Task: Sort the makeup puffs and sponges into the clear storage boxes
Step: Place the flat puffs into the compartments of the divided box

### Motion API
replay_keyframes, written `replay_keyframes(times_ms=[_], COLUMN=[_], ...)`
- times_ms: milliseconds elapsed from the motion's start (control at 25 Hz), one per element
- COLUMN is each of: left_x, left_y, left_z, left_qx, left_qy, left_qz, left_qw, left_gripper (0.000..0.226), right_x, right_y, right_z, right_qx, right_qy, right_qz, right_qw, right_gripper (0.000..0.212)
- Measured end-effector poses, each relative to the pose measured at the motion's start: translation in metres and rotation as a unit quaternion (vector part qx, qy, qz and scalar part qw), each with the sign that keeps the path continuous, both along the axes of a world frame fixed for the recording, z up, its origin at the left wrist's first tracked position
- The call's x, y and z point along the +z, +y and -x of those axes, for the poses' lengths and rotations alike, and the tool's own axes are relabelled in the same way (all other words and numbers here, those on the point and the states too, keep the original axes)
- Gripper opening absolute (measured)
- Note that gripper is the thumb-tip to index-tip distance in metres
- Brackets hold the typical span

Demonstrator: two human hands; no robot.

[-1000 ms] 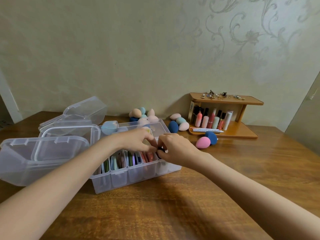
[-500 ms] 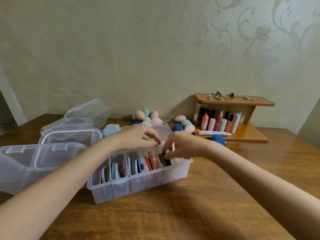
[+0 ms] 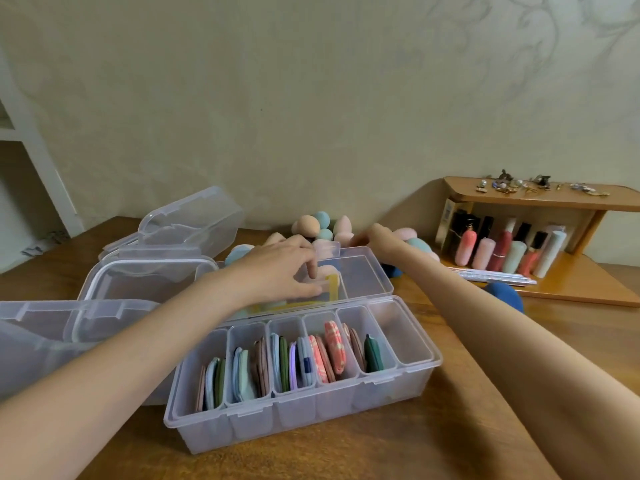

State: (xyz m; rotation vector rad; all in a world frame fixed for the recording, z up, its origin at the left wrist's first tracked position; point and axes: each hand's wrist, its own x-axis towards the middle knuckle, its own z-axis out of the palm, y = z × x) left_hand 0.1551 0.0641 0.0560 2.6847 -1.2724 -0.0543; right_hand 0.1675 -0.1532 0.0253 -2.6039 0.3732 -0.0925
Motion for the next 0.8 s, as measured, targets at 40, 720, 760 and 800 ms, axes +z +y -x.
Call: replay_keyframes(times_ms=[40, 720, 760, 800], left_x=[0.001, -0.002, -0.004, -0.006], left_y=[0.000, 0.001, 0.002, 0.004], left_z=[-0.001, 0.049, 0.057, 0.064], left_qx=[0.005, -0.134, -0.137, -0.134], left_qy=[0.001, -0.005, 0.011, 0.015], left_qz=[-0.004, 0.121, 0.106, 0.095], left_qw=[1.000, 0.984, 0.985, 0.986], left_gripper=[0.029, 0.010, 0.009, 0.013], right_x=[-0.003, 0.058, 0.050, 0.042], right_y=[0.002, 0.056, 0.065, 0.071], right_z=[-0.004, 0.138, 0.149, 0.158], right_qx=[0.010, 0.028, 0.038, 0.045], right_qy=[0.009, -0.201, -0.178, -0.159], right_qz=[-0.024, 0.050, 0.083, 0.103], right_qw=[1.000, 0.978, 0.980, 0.981], right_gripper=[0.028, 0.029, 0.029, 0.028])
